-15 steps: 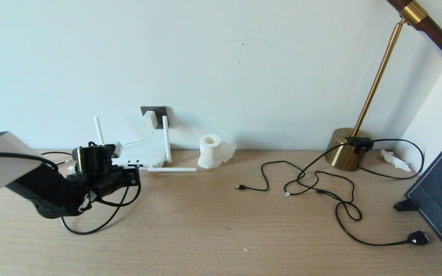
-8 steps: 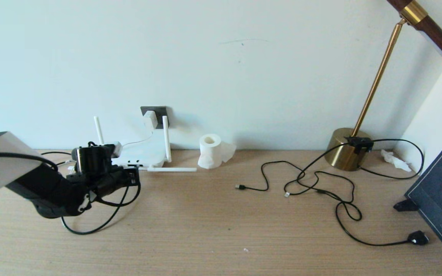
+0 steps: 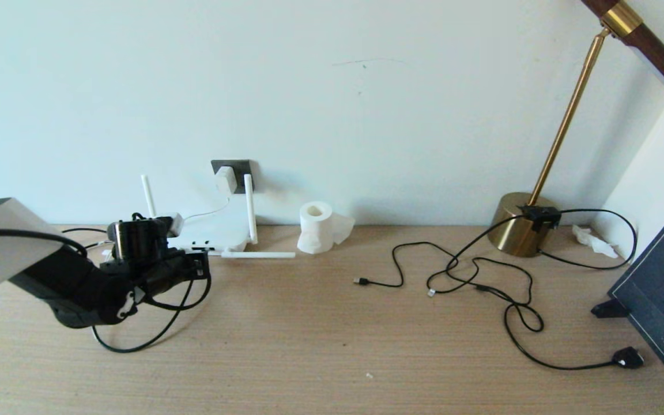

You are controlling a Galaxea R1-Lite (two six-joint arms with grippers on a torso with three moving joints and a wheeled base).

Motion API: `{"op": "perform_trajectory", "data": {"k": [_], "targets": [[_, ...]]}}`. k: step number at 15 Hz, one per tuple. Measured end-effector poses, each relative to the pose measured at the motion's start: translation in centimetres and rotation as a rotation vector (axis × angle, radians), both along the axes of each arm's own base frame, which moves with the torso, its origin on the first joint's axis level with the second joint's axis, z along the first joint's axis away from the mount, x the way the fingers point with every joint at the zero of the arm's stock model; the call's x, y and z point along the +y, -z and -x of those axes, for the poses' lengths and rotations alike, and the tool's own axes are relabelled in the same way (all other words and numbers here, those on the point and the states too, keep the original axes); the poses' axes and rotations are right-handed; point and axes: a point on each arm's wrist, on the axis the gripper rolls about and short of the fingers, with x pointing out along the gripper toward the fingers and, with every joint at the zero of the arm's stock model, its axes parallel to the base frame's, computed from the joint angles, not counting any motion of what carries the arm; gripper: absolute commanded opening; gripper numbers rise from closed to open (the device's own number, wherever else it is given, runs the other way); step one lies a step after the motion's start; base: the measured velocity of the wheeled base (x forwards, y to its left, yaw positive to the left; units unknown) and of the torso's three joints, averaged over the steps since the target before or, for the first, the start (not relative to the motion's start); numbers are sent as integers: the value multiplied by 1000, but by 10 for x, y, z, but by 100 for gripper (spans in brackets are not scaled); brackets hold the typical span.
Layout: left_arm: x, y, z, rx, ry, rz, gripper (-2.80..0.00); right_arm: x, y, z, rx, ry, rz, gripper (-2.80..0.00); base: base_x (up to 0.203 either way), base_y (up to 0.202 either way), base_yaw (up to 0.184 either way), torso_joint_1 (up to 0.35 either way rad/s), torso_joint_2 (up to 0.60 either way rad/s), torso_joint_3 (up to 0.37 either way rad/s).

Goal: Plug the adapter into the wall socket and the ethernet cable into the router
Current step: Align cable and router interface

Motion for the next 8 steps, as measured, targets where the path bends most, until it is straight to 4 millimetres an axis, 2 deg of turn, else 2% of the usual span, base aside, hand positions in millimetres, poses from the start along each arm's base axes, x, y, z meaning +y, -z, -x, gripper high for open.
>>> {"op": "perform_trajectory", "data": {"k": [8], "targets": [[1,2,-1,2,-2,0,-280,0,0,0,0,0,0,0,0,0,0,0,0,0]]}}
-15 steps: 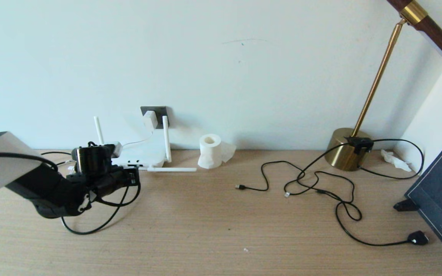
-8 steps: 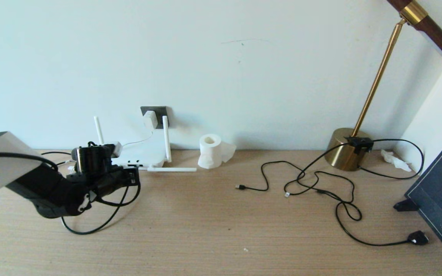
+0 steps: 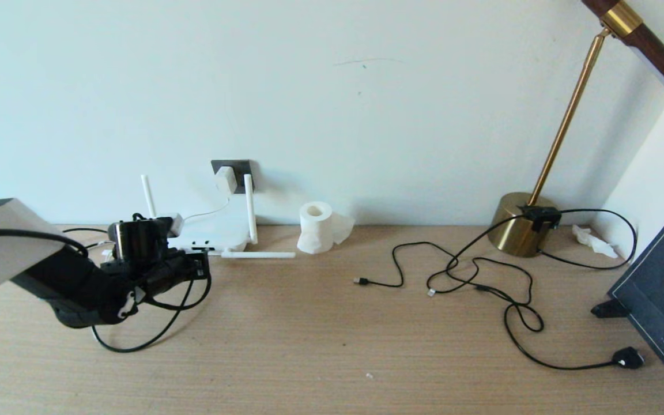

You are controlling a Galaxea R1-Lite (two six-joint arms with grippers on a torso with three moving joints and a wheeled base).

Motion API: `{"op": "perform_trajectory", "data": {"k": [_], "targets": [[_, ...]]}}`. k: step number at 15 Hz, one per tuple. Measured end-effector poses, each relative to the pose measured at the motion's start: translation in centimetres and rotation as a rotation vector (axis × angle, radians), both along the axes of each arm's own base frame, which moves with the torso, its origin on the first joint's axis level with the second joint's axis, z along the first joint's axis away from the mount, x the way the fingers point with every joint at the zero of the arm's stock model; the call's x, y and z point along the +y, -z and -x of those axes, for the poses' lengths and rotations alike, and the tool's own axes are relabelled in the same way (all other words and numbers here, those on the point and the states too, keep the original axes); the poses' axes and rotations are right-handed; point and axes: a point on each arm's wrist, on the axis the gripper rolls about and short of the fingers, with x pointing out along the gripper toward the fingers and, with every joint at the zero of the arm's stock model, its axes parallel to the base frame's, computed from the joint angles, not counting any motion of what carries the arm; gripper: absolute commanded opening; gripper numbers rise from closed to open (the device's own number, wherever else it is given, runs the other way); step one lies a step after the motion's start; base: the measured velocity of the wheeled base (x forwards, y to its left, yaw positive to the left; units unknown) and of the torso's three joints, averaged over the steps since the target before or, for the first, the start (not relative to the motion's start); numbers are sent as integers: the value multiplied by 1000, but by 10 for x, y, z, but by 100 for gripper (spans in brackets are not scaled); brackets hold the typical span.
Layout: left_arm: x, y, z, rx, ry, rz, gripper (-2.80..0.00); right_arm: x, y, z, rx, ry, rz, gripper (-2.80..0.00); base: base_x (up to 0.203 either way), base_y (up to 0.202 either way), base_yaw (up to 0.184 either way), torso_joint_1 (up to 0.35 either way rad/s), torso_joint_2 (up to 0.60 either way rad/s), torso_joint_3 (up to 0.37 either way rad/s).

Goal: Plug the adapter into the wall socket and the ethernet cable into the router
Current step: Align cable and router interface

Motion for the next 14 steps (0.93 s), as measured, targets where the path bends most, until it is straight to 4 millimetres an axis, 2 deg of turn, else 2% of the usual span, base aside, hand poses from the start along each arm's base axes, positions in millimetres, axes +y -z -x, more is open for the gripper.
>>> {"op": "perform_trajectory", "data": {"k": [14], "targets": [[0,3,-6,-1,2,-5,-280,0,0,0,0,0,0,0,0,0,0,0,0,0]]}}
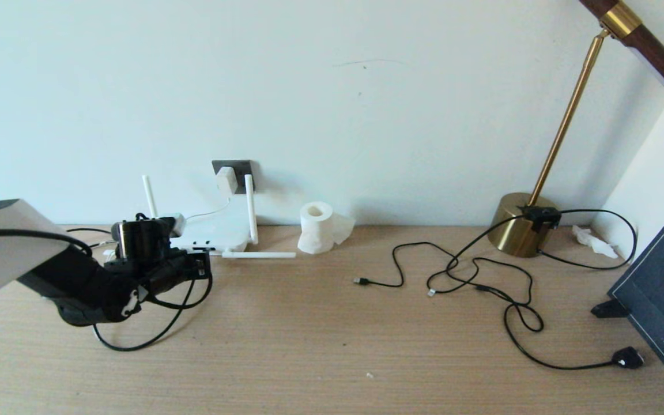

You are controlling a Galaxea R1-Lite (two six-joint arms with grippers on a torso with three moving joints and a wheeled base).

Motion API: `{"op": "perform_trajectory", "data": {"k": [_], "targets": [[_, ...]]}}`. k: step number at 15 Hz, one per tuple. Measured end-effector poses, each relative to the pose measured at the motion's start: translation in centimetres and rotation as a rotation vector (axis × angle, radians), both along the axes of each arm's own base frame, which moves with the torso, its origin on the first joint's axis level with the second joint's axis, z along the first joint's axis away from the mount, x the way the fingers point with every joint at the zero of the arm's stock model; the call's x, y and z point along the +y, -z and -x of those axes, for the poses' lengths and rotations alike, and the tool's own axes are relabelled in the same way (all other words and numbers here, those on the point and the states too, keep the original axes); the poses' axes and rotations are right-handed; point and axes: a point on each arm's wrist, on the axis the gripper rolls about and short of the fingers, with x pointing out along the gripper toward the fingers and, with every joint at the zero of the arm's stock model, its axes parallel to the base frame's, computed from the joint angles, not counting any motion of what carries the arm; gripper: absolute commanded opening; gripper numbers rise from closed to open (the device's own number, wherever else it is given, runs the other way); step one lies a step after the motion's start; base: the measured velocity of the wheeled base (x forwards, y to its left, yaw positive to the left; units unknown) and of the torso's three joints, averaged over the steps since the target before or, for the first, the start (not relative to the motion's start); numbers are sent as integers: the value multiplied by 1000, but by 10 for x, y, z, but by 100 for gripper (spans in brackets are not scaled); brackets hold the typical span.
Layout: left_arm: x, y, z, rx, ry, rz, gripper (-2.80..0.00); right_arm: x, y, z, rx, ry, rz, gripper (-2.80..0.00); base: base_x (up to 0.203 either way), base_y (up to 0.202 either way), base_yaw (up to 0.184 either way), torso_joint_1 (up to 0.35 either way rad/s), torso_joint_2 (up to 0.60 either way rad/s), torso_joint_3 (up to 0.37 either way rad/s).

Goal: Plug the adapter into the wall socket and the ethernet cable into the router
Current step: Align cable and router interface

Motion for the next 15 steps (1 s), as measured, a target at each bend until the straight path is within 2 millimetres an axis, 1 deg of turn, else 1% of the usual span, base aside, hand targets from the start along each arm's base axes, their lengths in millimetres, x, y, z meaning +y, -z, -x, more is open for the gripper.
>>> {"op": "perform_trajectory", "data": {"k": [15], "targets": [[0,-1,-5,-4,14,-33,-280,0,0,0,0,0,0,0,0,0,0,0,0,0]]}}
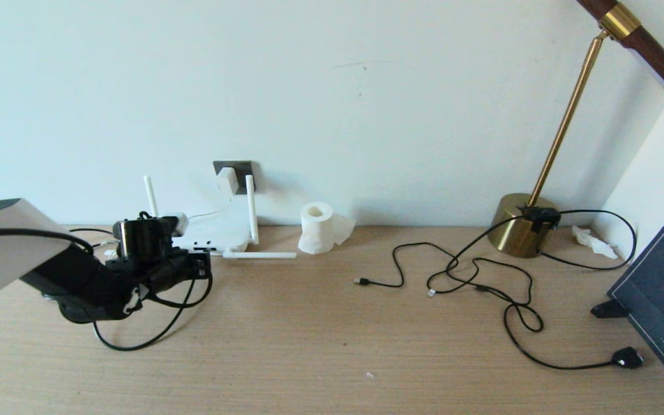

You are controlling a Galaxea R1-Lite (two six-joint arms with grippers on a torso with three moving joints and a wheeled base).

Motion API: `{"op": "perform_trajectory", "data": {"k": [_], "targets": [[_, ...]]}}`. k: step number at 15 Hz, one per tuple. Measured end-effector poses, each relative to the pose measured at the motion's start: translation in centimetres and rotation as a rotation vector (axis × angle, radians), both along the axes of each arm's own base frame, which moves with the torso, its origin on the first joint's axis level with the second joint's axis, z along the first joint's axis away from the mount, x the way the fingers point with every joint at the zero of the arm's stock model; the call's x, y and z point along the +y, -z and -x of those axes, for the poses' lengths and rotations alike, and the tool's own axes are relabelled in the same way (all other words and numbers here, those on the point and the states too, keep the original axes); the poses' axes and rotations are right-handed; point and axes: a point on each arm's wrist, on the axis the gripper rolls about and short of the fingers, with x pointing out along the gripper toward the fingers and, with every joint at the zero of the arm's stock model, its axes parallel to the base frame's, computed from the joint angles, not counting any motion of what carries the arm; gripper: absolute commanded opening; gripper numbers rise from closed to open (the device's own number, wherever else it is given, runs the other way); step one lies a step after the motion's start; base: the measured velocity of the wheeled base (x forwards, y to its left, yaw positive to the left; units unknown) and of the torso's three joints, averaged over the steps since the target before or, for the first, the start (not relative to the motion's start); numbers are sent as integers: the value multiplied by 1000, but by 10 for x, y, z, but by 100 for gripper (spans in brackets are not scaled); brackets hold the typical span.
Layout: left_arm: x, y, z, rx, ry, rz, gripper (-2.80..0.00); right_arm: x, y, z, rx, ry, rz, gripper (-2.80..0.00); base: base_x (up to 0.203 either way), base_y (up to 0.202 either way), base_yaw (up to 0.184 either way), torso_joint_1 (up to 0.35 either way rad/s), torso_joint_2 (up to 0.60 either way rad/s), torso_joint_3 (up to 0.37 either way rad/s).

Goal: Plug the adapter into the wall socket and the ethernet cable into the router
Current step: Align cable and router interface

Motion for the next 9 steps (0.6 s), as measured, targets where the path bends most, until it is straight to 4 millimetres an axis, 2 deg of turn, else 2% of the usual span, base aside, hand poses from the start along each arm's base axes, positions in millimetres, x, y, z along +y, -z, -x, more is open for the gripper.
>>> {"op": "perform_trajectory", "data": {"k": [9], "targets": [[0,-2,0,-11,2,-3,-280,0,0,0,0,0,-1,0,0,0,0,0,0,0]]}}
